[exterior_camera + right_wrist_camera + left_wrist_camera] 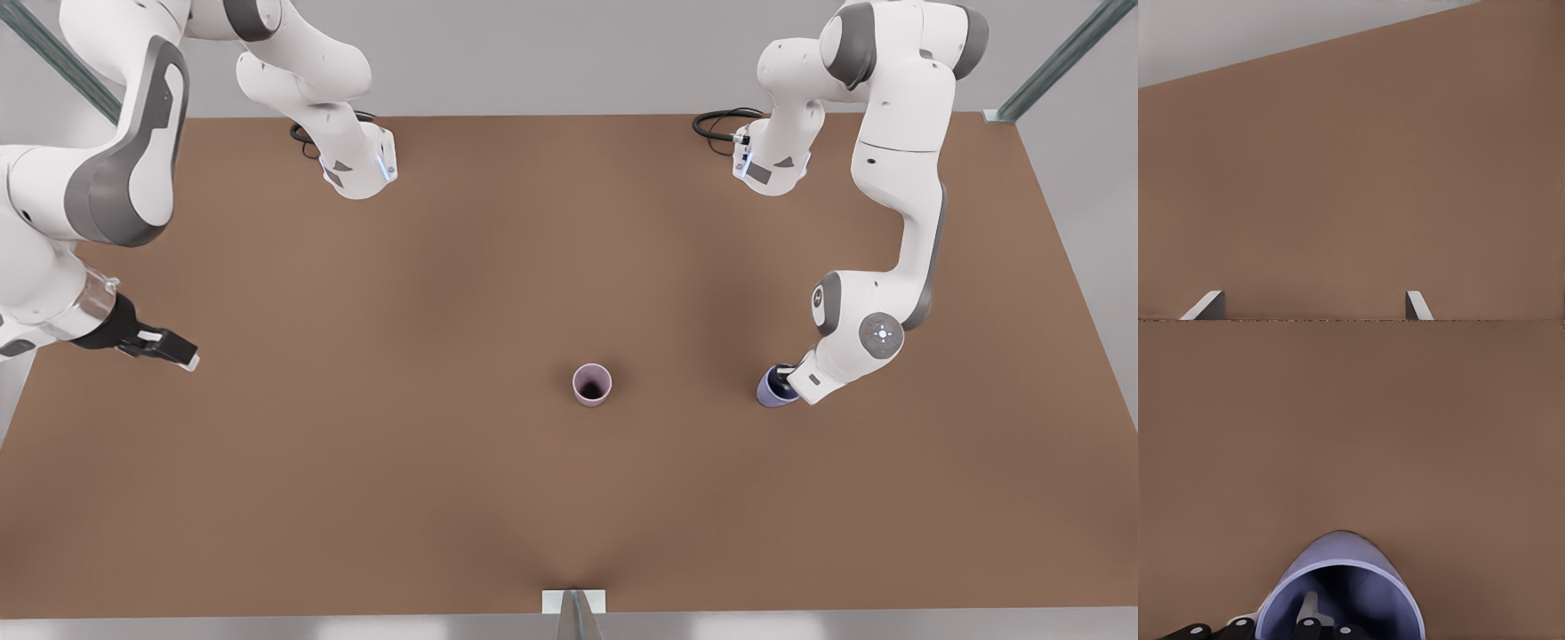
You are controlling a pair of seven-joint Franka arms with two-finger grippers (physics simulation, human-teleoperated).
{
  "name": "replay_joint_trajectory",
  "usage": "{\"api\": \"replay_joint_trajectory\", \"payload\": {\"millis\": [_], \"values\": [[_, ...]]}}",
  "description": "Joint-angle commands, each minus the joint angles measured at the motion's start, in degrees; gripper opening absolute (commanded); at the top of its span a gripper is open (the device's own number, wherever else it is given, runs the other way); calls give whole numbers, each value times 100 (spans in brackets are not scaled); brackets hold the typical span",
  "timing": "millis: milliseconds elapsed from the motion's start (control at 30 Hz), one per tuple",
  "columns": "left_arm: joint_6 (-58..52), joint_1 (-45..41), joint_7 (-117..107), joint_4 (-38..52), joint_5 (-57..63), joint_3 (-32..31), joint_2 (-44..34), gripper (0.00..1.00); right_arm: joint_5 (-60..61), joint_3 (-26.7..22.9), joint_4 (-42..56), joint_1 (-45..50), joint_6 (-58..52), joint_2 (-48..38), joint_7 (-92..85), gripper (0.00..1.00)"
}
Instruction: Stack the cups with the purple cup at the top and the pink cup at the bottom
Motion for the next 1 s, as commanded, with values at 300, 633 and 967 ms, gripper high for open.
{"api": "replay_joint_trajectory", "payload": {"millis": [300, 633, 967], "values": [[-372, -1, -214, 249, 3, -34, -135, 21, -83, -23, 82, -29, -84, -57, -1322, 100], [-2648, -994, -2991, 1972, -6, -702, -443, 21, -12, -76, 100, -55, -172, -48, -1296, 100], [-2596, -1354, -5066, 3528, 47, -1573, 691, 21, 14, -67, 91, -38, -128, -4, -1296, 100]]}}
